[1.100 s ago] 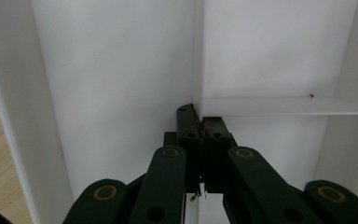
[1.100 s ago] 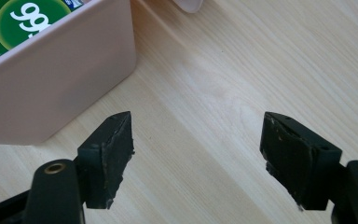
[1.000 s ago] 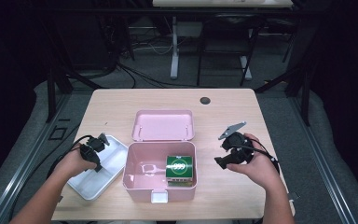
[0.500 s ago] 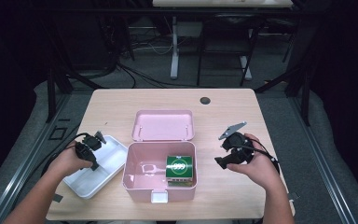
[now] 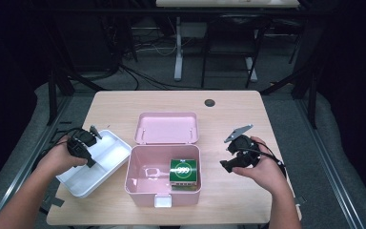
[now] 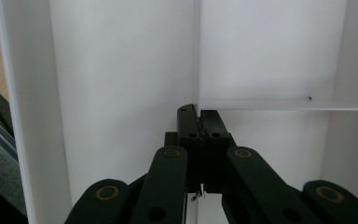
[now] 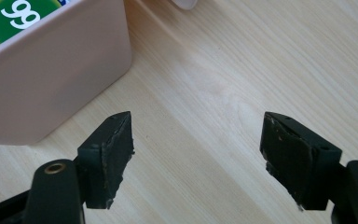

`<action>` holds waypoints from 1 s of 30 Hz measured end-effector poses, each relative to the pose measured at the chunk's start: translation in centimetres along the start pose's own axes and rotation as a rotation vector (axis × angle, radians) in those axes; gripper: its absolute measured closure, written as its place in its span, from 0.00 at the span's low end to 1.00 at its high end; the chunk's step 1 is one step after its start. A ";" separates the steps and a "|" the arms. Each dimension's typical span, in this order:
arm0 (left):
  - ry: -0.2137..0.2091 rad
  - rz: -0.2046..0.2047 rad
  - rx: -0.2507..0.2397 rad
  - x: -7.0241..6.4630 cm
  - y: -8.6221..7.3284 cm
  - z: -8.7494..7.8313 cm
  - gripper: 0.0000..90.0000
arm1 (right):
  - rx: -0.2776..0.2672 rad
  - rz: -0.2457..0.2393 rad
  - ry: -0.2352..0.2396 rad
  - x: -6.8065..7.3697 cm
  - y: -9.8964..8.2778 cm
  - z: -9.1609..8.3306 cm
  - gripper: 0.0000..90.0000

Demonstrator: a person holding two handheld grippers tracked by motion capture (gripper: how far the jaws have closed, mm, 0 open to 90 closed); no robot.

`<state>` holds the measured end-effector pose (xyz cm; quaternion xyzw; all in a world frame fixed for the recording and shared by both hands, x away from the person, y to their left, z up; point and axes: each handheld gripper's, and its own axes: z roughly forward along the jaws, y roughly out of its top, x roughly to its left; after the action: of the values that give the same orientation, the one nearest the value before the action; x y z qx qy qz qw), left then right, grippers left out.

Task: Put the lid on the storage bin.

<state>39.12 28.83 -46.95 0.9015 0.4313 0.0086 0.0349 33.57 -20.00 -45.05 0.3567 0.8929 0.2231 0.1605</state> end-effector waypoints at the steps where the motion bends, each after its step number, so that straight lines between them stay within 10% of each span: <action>1: -0.001 0.000 0.001 0.0 0.0 -0.3 0.99 | 0.001 0.000 -0.001 0.0 0.0 0.0 0.28; 19: 0.024 0.064 -0.057 -1.0 -0.2 -6.2 0.99 | 0.018 0.003 -0.003 0.1 0.2 0.1 0.28; 30: 0.012 0.189 -0.092 -3.3 0.8 -8.5 0.99 | 0.013 0.009 -0.001 -0.1 0.1 0.1 0.28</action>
<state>37.30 26.23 -38.35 0.9354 0.3439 0.0372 0.0729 33.71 -19.97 -45.09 0.3619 0.8926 0.2179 0.1576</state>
